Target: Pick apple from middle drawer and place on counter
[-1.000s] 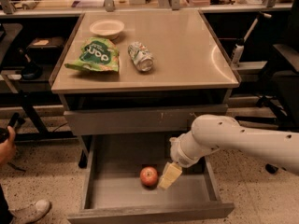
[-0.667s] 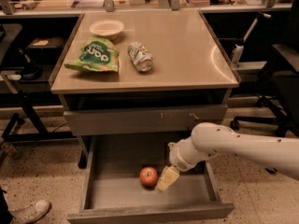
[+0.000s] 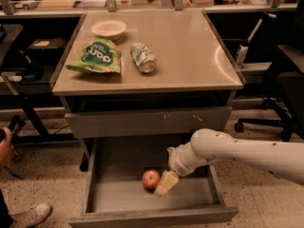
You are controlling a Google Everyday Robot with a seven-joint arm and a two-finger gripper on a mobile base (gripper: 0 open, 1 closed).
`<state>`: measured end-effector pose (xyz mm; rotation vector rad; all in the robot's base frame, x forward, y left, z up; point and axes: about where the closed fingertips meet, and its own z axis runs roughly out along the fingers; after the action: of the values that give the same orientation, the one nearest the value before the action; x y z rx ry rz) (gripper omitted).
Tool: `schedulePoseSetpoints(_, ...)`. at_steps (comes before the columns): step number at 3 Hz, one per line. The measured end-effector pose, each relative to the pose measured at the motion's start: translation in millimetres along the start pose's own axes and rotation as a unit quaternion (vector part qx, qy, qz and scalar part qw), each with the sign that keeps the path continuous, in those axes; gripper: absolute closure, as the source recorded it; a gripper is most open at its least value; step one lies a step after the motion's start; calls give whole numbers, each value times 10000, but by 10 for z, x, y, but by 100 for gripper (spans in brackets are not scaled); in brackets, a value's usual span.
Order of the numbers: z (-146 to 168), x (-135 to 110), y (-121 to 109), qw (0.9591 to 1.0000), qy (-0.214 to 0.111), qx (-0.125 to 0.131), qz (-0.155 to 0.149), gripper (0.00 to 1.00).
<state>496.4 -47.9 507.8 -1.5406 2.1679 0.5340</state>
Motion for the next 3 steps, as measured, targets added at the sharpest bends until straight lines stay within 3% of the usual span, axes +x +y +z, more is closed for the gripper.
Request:
schedulePoseSetpoints(2,630,101,-176,9987,-499,-13,50,0)
schedulePoseSetpoints(3,886,175,-159,9979,-562,-151,279,0)
